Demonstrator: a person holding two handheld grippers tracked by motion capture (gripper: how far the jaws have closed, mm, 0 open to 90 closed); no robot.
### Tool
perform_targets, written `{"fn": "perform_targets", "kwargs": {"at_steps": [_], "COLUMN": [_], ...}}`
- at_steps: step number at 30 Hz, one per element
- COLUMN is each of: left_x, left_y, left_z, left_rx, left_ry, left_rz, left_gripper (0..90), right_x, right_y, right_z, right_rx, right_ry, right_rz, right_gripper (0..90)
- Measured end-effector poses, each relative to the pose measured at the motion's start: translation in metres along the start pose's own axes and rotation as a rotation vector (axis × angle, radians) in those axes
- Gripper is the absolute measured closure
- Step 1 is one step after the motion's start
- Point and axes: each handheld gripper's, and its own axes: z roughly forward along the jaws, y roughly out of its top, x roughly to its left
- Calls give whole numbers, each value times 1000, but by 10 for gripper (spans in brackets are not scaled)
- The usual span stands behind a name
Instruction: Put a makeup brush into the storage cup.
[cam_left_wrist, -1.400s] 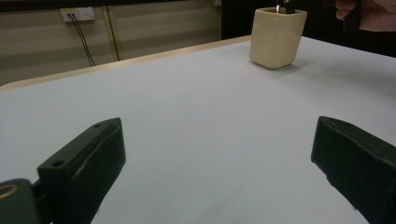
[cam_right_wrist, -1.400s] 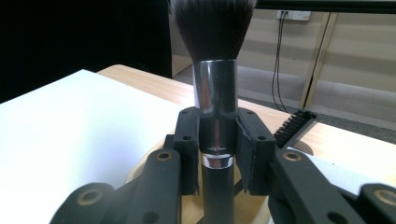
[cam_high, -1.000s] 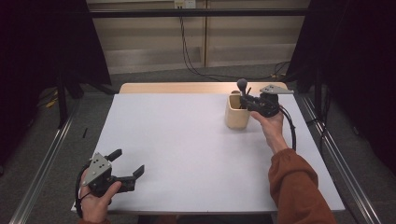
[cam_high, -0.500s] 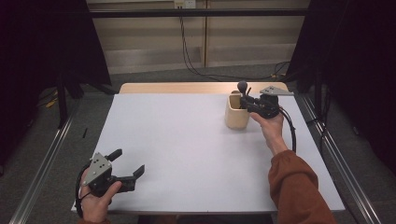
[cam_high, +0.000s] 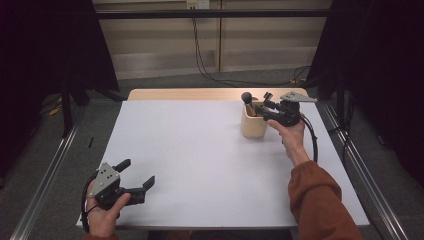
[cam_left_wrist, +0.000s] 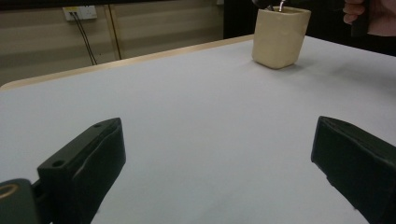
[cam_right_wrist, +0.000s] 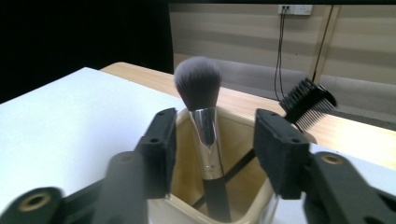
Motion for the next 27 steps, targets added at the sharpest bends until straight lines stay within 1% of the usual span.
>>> {"fn": "perform_targets", "kwargs": {"at_steps": [2, 9, 12, 13, 14, 15, 16, 21, 25, 27], "left_x": [1, 1, 1, 1, 1, 1, 0, 0, 1, 2], "left_y": [0, 0, 0, 0, 0, 0, -1, -1, -1, -1], "left_z": [0, -1, -1, -2, -2, -2, -3, -3, -4, -4], "left_rx": [-2, -4, -6, -7, -6, -8, -10, -6, -6, -6], "left_ry": [5, 8, 6, 3, 4, 6, 7, 4, 9, 14], "left_rz": [-6, -2, -3, -2, 3, 0, -3, -1, 2, -4], "left_gripper": [31, 31, 31, 31, 31, 31, 31, 30, 31, 31], "right_x": [0, 3, 6, 8, 8, 9, 11, 12, 13, 13], "right_y": [1, 1, 0, 1, 1, 1, 1, -1, -4, -6], "right_z": [-1, -5, -6, -7, -7, -8, -10, -15, -19, -22], "right_rx": [-2, -8, -10, -17, -17, -23, -25, -35, -30, -32], "right_ry": [6, 23, 27, 26, 26, 26, 15, 10, 17, 19], "right_rz": [-14, -22, -24, -15, -15, -17, -11, -8, 6, 15], "right_gripper": [439, 378, 311, 260, 260, 242, 196, 110, 70, 59]}}
